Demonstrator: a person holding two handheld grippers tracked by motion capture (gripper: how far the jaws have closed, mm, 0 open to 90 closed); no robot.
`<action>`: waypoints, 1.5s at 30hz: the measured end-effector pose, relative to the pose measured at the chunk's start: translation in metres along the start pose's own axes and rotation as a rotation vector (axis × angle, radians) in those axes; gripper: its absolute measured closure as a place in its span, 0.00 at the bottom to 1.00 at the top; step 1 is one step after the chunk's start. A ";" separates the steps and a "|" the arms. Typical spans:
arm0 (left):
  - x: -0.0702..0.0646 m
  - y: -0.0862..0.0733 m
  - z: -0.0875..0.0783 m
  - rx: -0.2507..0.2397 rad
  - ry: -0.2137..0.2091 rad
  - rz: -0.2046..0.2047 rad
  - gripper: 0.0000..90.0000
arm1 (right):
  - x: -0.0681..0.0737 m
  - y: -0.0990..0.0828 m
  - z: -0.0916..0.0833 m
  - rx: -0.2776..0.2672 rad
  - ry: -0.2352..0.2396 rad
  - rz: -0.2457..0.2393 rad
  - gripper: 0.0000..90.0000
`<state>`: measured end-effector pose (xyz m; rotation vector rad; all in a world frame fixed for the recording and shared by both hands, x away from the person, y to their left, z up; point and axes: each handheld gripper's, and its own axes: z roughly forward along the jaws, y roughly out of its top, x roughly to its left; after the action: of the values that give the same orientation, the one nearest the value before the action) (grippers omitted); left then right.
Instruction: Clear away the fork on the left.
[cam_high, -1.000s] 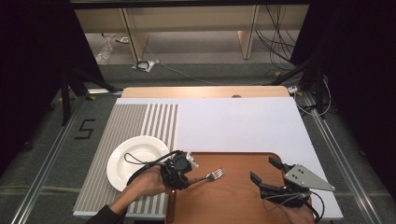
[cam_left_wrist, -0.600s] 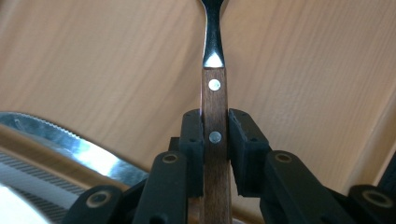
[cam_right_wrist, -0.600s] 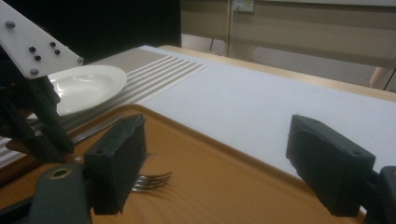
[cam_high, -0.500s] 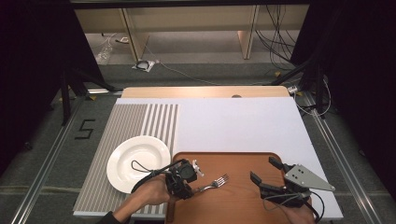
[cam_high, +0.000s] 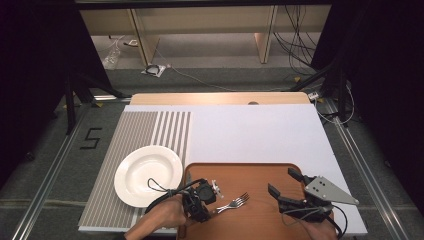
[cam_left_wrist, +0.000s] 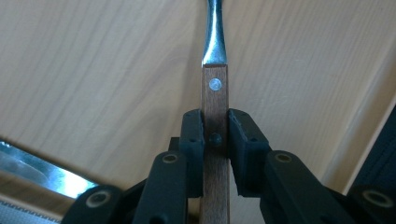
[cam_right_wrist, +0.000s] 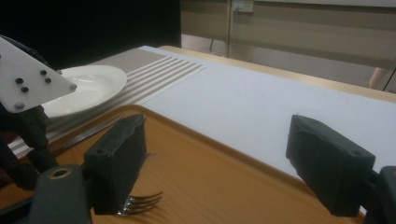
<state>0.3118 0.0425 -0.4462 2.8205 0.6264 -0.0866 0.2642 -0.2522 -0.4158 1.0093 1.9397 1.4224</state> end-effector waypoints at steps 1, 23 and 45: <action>-0.001 0.000 0.001 0.004 -0.002 0.000 0.84 | 0.000 0.000 0.000 -0.005 0.002 0.003 0.23; -0.018 0.005 -0.007 -0.130 -0.023 0.070 0.59 | 0.001 0.000 0.001 -0.005 0.004 -0.004 0.24; -0.031 0.014 0.018 -0.216 0.021 0.179 0.99 | 0.001 0.000 0.002 -0.003 0.007 -0.005 0.24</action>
<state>0.2892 0.0132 -0.4566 2.6555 0.3607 0.0414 0.2645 -0.2503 -0.4167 0.9987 1.9432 1.4278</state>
